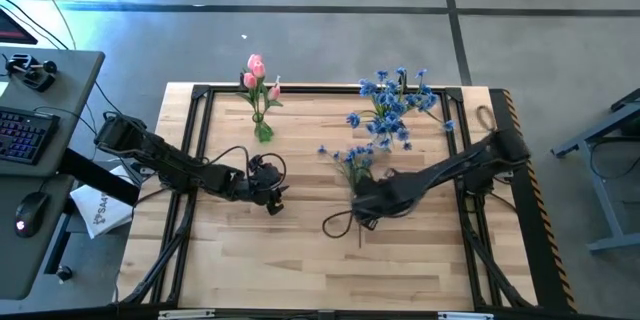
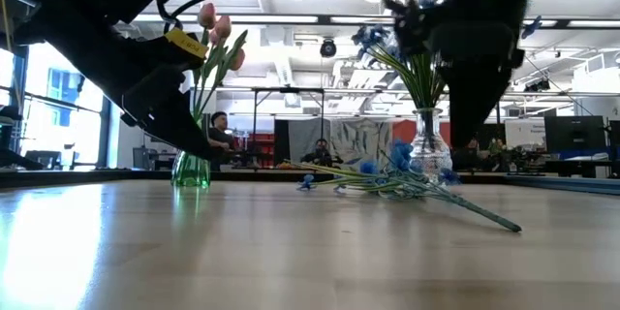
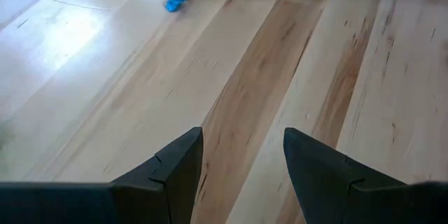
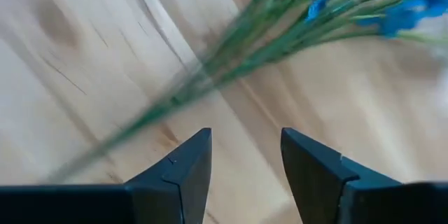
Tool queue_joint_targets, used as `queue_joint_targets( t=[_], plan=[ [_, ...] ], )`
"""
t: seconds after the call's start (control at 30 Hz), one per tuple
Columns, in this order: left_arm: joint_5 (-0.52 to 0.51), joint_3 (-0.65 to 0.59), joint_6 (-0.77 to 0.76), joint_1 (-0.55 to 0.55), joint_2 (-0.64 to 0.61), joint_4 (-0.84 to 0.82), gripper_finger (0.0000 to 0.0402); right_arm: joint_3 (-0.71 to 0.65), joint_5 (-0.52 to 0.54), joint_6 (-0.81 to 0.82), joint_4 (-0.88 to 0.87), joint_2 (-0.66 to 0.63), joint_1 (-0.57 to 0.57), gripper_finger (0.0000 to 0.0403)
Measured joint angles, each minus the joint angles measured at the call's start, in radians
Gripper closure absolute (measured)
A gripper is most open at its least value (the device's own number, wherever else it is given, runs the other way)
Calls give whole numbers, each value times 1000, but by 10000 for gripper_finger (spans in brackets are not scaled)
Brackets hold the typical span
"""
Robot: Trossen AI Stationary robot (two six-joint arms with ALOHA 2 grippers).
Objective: Sort flowers into vase by color
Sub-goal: Put the blue flowers into the transparent vase
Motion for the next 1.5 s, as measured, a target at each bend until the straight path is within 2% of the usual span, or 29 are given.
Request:
queue_joint_targets(
  t=[0.13,0.27,0.43,0.6,0.77,0.9,1.13,1.3,1.5],
  plan=[
    [1,0,0,0,0,0,213,-204,-31,118,318,-130,0,222],
    [1,0,0,0,0,1,213,-324,-81,144,555,-178,-3,175],
    [1,0,0,0,0,21,213,-352,-84,251,568,-145,-25,119],
    [1,0,0,1,0,25,213,-296,-72,248,567,-71,-48,118],
    [0,1,1,1,0,41,213,-234,-72,195,567,-9,-82,148],
    [1,0,7,1,0,46,213,-220,-72,179,539,17,-109,190],
    [0,0,8,1,0,46,213,-220,-87,173,491,34,-127,303],
    [0,1,8,1,0,45,213,-220,-88,103,498,34,-116,389],
    [1,0,8,1,0,45,213,-220,-63,23,540,10,-97,397]
  ],
)
